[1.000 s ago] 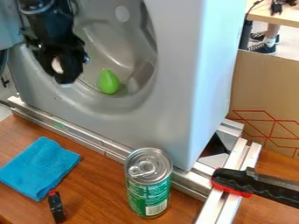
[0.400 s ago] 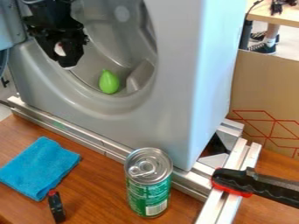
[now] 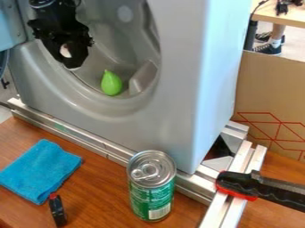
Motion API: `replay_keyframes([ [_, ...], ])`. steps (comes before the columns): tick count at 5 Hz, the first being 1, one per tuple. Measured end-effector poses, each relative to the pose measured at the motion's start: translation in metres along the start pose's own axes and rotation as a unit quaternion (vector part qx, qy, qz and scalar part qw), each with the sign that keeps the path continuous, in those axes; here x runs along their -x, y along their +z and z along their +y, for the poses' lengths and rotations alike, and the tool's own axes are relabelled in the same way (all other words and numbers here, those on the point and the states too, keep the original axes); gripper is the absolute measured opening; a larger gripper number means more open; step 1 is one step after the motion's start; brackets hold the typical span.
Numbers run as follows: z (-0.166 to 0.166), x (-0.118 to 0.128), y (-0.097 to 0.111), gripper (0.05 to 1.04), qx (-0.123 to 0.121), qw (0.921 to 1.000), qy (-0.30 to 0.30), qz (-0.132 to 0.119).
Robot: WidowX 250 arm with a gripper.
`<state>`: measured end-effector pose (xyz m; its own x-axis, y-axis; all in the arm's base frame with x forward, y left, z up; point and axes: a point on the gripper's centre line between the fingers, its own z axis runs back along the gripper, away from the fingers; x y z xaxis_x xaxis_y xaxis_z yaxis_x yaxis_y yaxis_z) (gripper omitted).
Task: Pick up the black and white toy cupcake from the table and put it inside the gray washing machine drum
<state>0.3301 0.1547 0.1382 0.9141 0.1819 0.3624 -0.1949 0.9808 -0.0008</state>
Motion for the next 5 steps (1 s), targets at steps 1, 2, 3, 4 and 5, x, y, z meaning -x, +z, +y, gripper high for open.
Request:
replay_keyframes([
  [1,0.005,-0.002,-0.010,0.595,0.004,1.0000,0.003,0.005],
  [2,0.001,-0.009,-0.017,0.595,0.024,0.9997,-0.003,0.000],
  [3,-0.002,-0.009,-0.023,0.595,0.050,0.9987,0.001,-0.005],
  [4,0.001,-0.011,-0.025,0.595,0.080,0.9966,0.014,-0.016],
  [5,0.002,-0.013,-0.026,0.595,0.084,0.9963,0.013,-0.015],
])
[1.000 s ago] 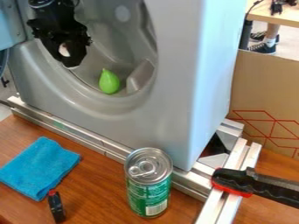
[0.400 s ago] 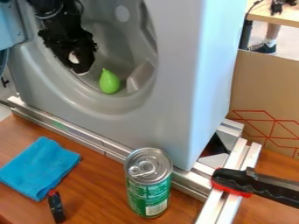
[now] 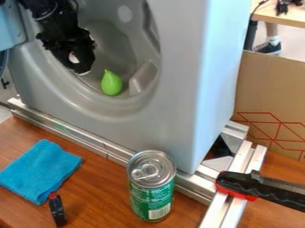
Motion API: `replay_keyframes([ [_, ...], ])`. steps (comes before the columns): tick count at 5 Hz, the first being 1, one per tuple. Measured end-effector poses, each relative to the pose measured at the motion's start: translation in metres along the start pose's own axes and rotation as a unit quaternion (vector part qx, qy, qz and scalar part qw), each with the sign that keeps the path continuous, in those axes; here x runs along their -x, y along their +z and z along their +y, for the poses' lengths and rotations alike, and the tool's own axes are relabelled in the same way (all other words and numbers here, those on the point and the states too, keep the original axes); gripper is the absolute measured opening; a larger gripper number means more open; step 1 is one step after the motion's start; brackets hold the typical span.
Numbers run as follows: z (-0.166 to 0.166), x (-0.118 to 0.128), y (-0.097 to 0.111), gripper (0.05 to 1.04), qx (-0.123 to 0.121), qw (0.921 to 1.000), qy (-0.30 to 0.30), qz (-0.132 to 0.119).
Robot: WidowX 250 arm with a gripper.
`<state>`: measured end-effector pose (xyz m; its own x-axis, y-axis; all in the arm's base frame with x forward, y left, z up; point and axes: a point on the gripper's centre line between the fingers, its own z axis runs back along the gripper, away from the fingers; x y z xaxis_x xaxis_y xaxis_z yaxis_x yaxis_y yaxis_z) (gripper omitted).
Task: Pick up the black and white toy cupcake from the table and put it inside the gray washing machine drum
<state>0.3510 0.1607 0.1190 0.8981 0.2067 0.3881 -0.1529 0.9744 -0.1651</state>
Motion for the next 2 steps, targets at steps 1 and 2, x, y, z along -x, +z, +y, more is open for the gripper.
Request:
replay_keyframes([
  [1,0.0016,0.0006,-0.0020,0.667,0.002,0.9999,-0.002,0.017],
  [2,0.0032,0.0014,-0.0016,0.943,-0.001,0.9996,-0.008,0.028],
])
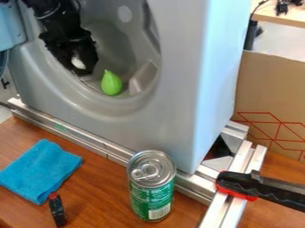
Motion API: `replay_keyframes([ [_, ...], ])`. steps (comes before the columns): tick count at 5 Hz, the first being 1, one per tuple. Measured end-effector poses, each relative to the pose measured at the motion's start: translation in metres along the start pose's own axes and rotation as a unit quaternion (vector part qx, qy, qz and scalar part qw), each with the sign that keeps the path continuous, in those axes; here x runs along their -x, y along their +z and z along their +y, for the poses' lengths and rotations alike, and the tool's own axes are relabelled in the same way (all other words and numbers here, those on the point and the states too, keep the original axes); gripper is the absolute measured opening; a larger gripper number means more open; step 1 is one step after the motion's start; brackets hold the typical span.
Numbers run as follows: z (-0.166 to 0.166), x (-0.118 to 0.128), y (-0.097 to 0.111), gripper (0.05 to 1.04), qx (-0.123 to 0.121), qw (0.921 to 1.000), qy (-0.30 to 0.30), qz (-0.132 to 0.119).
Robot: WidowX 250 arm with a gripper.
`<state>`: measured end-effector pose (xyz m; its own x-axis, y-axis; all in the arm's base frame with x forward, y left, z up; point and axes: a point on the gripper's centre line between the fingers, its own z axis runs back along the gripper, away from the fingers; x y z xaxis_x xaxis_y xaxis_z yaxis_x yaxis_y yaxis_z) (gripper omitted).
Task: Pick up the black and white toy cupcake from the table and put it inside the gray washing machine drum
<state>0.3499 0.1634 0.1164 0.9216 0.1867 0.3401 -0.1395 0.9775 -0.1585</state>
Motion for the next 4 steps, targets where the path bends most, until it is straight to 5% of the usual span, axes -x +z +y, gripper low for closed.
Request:
replay_keyframes([
  [4,0.0002,0.0035,0.0061,1.001,0.012,0.9996,0.026,0.002],
])
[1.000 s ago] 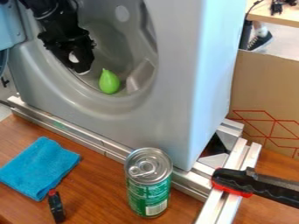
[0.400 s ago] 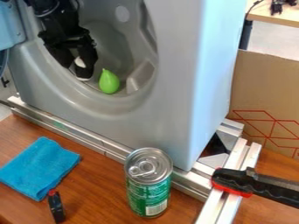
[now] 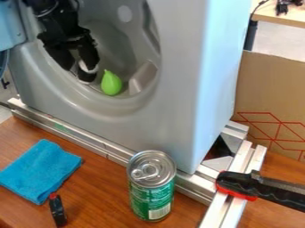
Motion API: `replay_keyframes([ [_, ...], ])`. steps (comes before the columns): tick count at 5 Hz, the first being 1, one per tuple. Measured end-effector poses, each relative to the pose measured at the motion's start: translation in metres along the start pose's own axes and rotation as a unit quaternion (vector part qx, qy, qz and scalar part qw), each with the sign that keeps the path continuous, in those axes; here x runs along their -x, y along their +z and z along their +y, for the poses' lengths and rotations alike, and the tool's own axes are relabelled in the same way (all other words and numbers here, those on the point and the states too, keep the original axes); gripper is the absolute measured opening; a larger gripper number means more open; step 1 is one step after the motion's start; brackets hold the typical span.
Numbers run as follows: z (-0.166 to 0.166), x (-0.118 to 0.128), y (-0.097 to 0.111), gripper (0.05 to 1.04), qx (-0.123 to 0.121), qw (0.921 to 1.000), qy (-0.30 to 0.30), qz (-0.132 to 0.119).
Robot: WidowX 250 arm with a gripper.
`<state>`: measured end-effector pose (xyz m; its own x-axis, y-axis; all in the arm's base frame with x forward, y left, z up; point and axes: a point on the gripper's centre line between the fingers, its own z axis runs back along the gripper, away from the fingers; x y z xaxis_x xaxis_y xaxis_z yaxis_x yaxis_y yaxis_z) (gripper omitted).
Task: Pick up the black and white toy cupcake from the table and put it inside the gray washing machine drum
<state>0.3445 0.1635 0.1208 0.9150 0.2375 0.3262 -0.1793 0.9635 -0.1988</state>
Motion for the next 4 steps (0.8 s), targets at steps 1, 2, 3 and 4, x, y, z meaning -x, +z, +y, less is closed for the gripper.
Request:
replay_keyframes([
  [1,0.005,0.008,0.017,1.000,0.014,0.9994,0.025,-0.018],
  [2,0.011,0.019,0.040,1.000,0.016,0.9982,0.042,-0.040],
  [3,0.018,0.032,0.055,1.000,-0.005,0.9986,0.045,-0.027],
  [4,0.019,0.058,0.063,1.000,-0.038,0.9987,0.031,0.017],
])
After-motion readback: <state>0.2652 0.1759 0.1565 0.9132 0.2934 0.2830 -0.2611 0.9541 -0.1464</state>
